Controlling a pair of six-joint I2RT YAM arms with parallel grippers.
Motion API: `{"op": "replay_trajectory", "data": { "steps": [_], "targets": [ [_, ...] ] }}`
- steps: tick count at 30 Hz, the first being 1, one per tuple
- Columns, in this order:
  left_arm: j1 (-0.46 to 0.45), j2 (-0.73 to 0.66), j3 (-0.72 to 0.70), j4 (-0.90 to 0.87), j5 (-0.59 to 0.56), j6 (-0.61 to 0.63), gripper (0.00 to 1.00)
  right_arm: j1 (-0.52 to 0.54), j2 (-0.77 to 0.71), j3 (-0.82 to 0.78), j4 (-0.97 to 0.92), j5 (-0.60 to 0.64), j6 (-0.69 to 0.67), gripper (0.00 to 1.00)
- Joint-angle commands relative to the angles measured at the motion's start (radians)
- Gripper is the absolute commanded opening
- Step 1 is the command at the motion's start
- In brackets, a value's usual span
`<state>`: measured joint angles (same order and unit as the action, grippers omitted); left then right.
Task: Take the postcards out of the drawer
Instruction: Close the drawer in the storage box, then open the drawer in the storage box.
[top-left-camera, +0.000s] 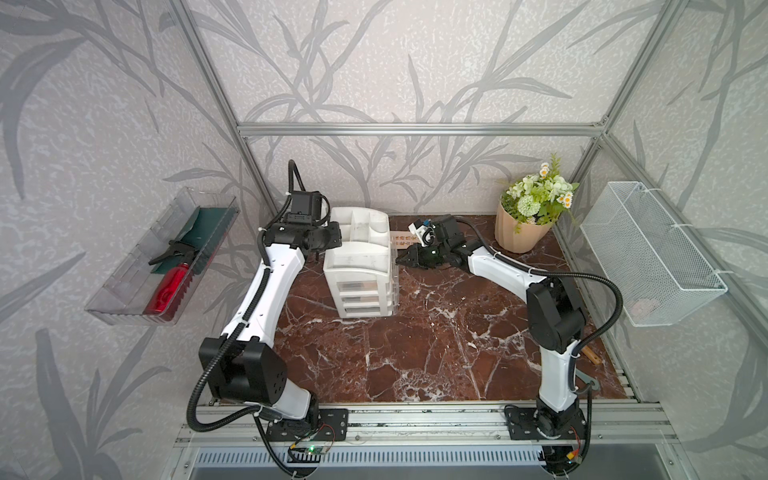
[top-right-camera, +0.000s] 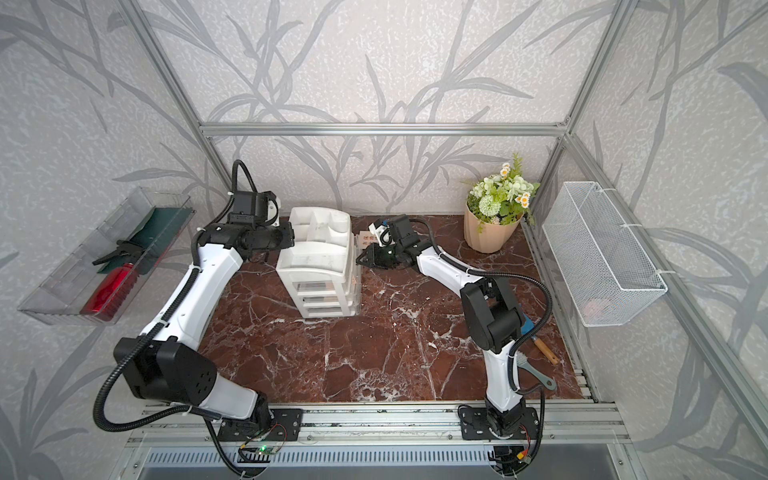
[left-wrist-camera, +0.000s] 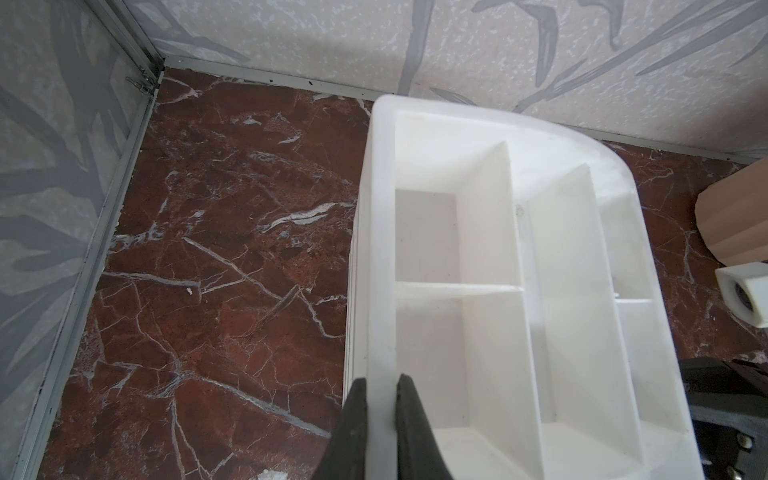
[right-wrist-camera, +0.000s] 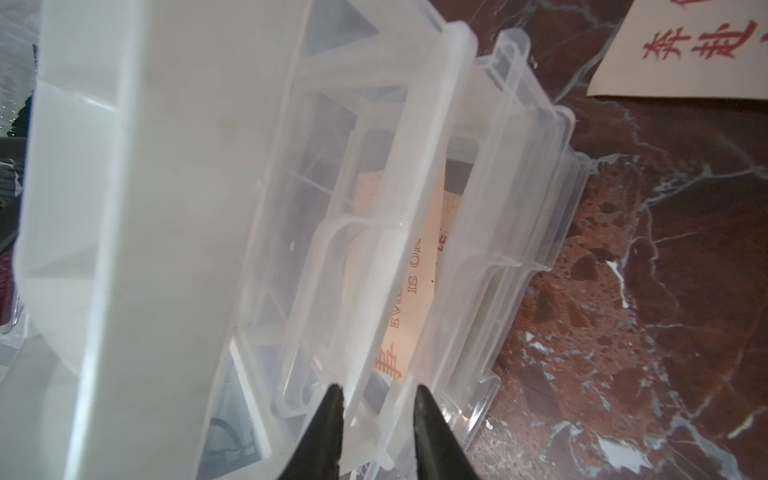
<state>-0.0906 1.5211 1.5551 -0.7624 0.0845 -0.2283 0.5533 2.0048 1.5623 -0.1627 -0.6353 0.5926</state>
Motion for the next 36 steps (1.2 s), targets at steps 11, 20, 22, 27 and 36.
{"op": "replay_trajectory", "data": {
  "steps": [11,20,22,27,36],
  "targets": [
    [-0.006,-0.001,-0.018,-0.003,0.005,0.001,0.09,-0.001,-0.050,0.019,-0.084,0.149,-0.055,0.30],
    [-0.006,-0.001,-0.021,0.000,0.015,0.000,0.08,0.019,0.000,0.099,-0.163,0.214,-0.085,0.31],
    [-0.006,-0.003,-0.021,-0.001,0.016,0.000,0.08,0.027,0.016,0.118,-0.172,0.222,-0.088,0.31],
    [-0.006,-0.003,-0.024,0.003,0.022,-0.002,0.08,0.043,0.069,0.175,-0.198,0.234,-0.092,0.31],
    [-0.006,-0.006,-0.025,0.003,0.030,-0.003,0.08,0.071,0.141,0.281,-0.273,0.281,-0.109,0.30]
  ]
}}
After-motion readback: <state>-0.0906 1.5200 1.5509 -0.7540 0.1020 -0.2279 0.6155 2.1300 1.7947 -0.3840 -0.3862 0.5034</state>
